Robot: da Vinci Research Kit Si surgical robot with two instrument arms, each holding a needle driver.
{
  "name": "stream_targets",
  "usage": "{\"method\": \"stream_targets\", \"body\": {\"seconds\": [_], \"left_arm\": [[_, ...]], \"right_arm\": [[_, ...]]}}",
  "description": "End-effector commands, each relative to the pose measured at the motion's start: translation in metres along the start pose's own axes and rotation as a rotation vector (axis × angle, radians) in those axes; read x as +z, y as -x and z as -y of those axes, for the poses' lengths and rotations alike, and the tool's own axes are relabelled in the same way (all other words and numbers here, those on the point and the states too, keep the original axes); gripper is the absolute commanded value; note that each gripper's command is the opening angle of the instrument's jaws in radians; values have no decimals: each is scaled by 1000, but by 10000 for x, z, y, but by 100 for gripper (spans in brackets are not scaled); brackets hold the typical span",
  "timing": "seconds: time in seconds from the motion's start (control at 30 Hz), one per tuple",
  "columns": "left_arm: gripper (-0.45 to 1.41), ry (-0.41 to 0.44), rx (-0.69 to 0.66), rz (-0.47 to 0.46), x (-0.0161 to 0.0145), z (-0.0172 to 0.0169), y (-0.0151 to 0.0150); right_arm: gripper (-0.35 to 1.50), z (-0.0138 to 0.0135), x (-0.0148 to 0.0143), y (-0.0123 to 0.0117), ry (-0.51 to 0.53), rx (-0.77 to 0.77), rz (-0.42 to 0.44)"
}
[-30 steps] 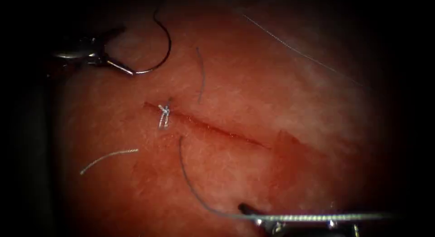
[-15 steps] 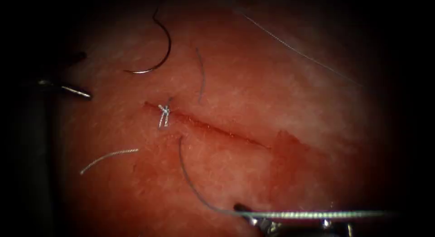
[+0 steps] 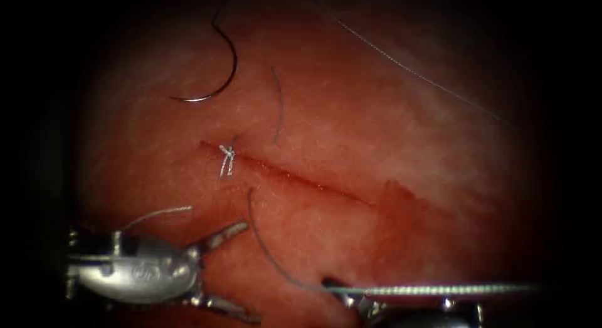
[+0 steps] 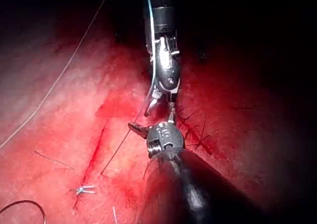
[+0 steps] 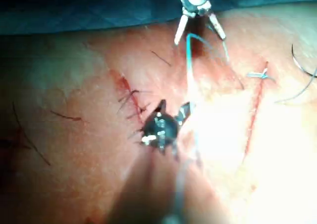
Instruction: Wound Closure
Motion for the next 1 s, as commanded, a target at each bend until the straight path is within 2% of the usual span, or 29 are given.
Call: {"method": "stream_targets", "body": {"seconds": [0.03, 0.17, 0.33, 0.53, 0.8, 0.93, 1.0], "left_arm": [[71, -5, 1, 8, 2, -17, -1], [71, -48, 38, 43, -10, -41, -29], [71, -110, 97, 38, -19, -63, -59], [63, -180, 165, 41, -23, -60, -83], [41, -196, 193, 56, -5, -44, -81], [36, -199, 191, 57, 4, -34, -78], [12, -202, 190, 58, 8, -32, -78]], "right_arm": [[135, 16, 6, 3, -8, 2, 2], [135, 18, 9, 7, -13, -2, 3], [133, 18, 10, 8, -13, -3, 3], [133, 19, 9, 8, -15, -4, 4], [133, 19, 9, 8, -15, -4, 4], [133, 20, 10, 7, -17, -4, 3], [133, 20, 10, 7, -16, -4, 3]]}}
